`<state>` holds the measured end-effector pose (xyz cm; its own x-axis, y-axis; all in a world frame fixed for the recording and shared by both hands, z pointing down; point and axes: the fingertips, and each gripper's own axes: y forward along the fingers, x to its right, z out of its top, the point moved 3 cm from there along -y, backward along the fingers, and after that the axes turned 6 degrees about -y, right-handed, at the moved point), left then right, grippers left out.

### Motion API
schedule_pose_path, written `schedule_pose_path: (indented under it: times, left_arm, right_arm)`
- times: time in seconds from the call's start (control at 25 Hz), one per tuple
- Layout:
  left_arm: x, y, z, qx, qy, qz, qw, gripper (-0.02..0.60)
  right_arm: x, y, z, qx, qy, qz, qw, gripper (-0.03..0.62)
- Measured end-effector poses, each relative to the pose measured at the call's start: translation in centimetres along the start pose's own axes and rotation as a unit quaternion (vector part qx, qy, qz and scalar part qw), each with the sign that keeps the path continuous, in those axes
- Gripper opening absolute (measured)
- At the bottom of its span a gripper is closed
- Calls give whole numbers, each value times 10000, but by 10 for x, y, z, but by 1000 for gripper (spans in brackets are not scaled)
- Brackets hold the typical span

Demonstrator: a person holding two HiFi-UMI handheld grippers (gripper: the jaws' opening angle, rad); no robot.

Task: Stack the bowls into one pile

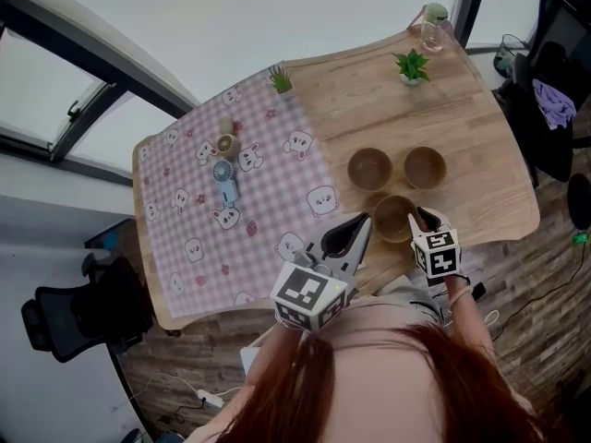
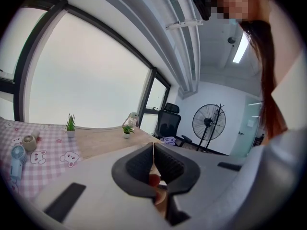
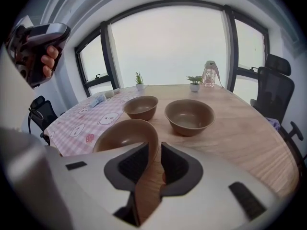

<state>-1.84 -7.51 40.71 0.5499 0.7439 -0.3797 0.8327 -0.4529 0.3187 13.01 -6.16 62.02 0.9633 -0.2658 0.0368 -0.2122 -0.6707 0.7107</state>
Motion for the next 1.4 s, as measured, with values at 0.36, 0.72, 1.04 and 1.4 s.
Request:
schedule_pose_path:
  times: [0.36, 0.72, 1.04, 1.4]
  left_arm:
    - [-7, 0, 0, 11, -75, 50, 10000, 11]
    - [-7, -1, -3, 7, -67, 79, 9999, 11]
    - [-6, -7, -3, 90, -63, 44, 9999, 11]
    - [0, -12, -5, 179, -64, -38, 9998, 11]
  right_arm:
    - [0, 10, -2, -114, 231, 23, 9997, 74]
    - [-2, 11, 0, -165, 113, -60, 9998, 32]
    - [-3, 1, 10, 60, 314, -13, 9995, 17]
    - [-7, -15, 16, 210, 265, -61, 9994, 17]
